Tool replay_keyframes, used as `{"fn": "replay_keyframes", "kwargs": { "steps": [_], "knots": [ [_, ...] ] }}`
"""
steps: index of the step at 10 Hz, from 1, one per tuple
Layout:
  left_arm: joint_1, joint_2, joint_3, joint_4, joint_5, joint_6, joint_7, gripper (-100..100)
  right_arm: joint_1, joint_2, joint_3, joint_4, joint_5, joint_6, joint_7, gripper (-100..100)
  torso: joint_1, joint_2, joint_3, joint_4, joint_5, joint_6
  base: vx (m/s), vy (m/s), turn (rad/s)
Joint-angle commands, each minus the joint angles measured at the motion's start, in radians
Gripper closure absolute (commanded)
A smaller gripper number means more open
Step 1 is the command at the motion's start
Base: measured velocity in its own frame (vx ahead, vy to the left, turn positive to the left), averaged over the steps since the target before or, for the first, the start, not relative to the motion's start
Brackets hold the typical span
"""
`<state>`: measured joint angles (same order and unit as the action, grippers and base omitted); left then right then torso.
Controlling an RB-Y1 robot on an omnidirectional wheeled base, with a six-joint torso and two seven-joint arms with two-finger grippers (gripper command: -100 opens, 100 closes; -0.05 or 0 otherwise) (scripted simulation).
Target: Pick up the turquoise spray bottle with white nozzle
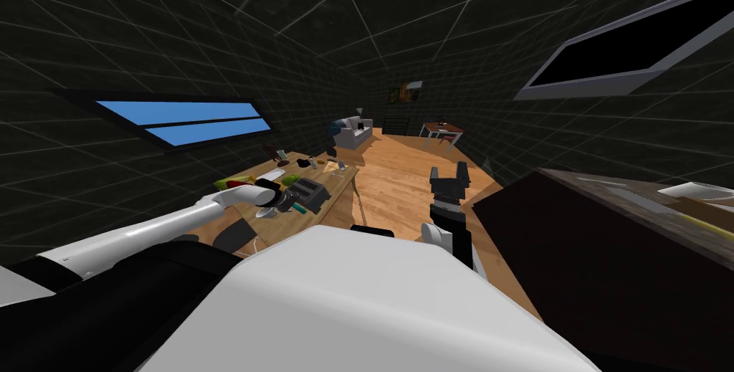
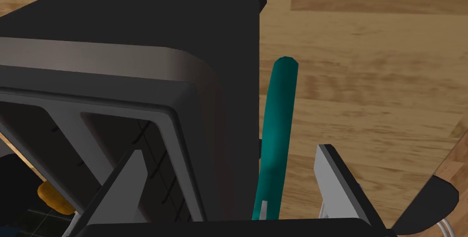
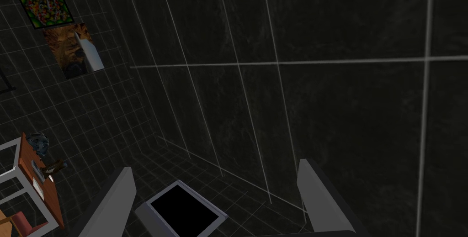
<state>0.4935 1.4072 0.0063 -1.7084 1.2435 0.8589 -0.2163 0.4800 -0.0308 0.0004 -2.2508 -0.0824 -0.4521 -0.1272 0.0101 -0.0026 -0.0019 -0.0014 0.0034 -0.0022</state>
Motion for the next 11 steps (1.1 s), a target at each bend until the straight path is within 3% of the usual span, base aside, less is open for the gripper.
{"fn": "replay_keyframes", "kwargs": {
  "steps": [1,2,5,7,8,11],
  "knots": [
    [-0.005,0.013,-0.006,0.004,0.037,0.017,-0.003,-100,0.000,0.000,0.000,0.000,0.000,0.000,0.000,0,0.000,0.000,0.000,0.000,0.000,0.000,0.003,0.061,-0.042],
    [-0.007,0.043,-0.012,0.011,0.074,0.045,-0.009,-100,0.000,0.000,0.000,0.000,0.000,0.000,0.000,0,0.000,0.000,0.000,0.000,0.000,0.000,0.001,0.066,-0.065],
    [-0.009,0.071,-0.017,0.017,0.135,0.071,-0.016,-100,0.000,0.000,0.000,0.000,0.000,0.000,0.000,0,0.000,0.000,0.000,0.000,0.000,0.000,0.007,0.063,-0.042],
    [-0.013,0.122,-0.026,0.030,0.205,0.118,-0.028,-100,0.000,0.000,0.000,0.000,0.000,0.000,0.000,0,0.001,0.000,0.000,0.000,0.000,0.000,0.003,0.095,-0.072],
    [-0.013,0.122,-0.026,0.030,0.220,0.118,-0.028,-100,0.000,0.000,0.000,0.000,0.000,0.000,0.000,0,0.002,0.000,0.000,0.000,0.001,0.000,-0.001,0.078,-0.034],
    [-0.019,0.181,-0.037,0.047,0.316,0.170,-0.043,-100,0.000,0.000,0.000,0.000,0.000,0.000,0.000,0,0.001,-0.001,0.000,0.000,0.000,0.000,0.007,0.087,-0.053]
  ]
}}
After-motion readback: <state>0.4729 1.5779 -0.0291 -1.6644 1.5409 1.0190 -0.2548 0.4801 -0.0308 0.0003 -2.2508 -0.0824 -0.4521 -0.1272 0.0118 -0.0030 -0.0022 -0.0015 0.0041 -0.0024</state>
